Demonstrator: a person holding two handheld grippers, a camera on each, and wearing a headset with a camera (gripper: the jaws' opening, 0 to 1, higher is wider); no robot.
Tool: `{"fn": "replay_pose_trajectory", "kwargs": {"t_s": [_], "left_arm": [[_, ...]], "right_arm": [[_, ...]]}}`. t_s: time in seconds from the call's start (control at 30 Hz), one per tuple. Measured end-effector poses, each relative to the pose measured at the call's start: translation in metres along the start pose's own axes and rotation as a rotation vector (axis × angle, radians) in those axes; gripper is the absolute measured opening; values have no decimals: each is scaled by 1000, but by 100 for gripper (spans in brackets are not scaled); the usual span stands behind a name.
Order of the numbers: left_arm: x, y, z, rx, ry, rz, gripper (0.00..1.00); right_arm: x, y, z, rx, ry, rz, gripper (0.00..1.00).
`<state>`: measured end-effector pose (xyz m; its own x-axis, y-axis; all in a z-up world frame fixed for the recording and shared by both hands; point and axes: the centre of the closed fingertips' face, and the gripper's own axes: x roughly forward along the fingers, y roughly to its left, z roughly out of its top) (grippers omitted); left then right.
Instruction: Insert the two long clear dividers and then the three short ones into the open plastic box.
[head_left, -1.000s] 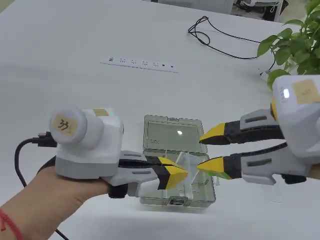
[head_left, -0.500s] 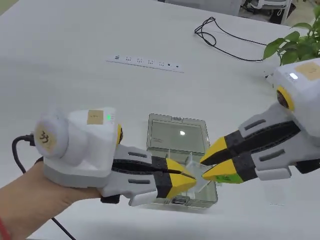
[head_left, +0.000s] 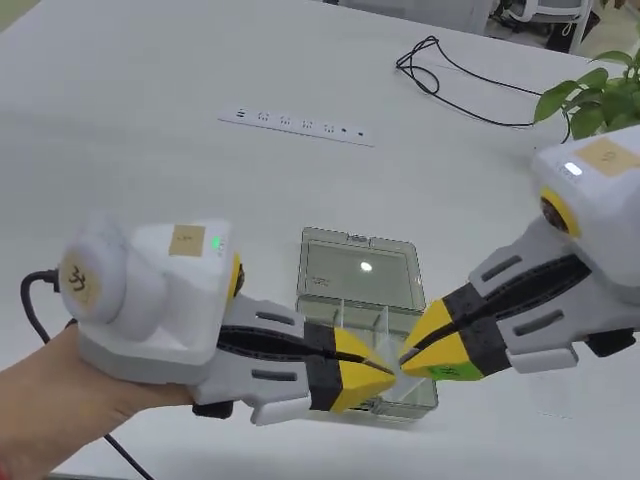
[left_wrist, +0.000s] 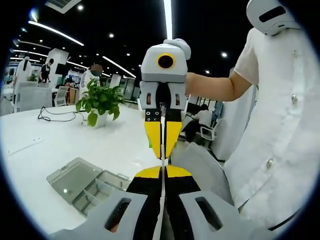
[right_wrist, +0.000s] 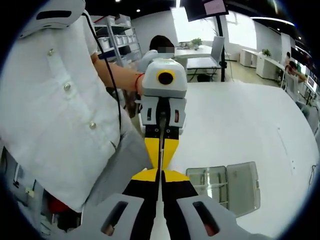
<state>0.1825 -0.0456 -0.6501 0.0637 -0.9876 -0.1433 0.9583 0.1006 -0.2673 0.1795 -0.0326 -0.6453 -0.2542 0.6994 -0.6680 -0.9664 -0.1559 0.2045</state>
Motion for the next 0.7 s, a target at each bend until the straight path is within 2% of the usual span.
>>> {"fn": "replay_pose_trajectory", "kwargs": {"t_s": [0.7], "left_arm": [[-3,4,0,0,-2,25,0]], "right_arm": [[0,-5,1,-2,-5,-18,3]]}}
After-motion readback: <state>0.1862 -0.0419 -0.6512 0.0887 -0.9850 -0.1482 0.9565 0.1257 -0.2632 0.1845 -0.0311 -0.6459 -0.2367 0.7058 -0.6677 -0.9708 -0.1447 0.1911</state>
